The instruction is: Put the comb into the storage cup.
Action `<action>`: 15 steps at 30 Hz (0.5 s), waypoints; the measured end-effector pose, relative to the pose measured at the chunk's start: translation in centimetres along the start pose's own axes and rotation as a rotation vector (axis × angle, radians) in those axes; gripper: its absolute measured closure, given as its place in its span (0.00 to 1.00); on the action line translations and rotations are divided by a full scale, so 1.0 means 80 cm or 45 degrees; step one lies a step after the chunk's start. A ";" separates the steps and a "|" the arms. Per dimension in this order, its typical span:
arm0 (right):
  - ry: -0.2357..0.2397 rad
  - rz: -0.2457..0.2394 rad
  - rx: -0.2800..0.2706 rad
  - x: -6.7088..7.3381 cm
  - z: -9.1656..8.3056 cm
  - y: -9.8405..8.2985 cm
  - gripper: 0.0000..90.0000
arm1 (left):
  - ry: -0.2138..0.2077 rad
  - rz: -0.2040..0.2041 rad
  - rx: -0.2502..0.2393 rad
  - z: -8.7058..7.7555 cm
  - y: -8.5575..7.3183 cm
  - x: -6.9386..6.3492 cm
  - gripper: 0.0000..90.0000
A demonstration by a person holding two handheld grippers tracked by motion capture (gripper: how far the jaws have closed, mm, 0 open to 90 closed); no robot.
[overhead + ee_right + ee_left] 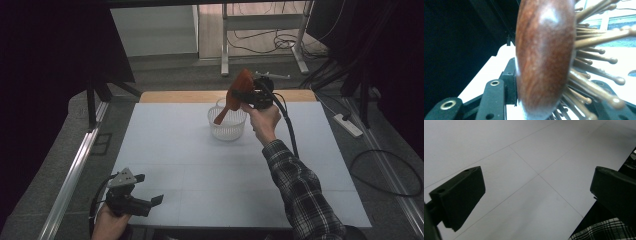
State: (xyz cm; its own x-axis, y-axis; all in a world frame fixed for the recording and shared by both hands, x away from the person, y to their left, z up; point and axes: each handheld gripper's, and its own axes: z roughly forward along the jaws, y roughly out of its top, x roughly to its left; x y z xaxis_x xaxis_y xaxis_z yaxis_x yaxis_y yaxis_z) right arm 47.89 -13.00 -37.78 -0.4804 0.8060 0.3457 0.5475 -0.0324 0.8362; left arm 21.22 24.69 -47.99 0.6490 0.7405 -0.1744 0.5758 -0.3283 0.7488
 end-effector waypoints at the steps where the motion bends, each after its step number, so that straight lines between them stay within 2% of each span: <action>1: 0.000 -0.002 0.001 0.000 0.001 -0.002 0.59 | -0.002 -0.001 0.000 0.000 0.000 0.000 0.00; 15: -0.037 -0.021 0.031 -0.005 0.014 -0.029 0.59 | -0.008 -0.015 -0.001 0.000 0.000 0.002 0.00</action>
State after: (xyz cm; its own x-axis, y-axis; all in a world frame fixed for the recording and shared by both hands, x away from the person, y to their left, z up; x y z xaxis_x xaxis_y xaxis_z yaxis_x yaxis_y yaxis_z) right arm 47.58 -12.62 -40.32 -0.4694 0.8232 0.3194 0.5566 -0.0050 0.8308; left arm 21.29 24.83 -48.01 0.6456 0.7404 -0.1871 0.5827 -0.3193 0.7473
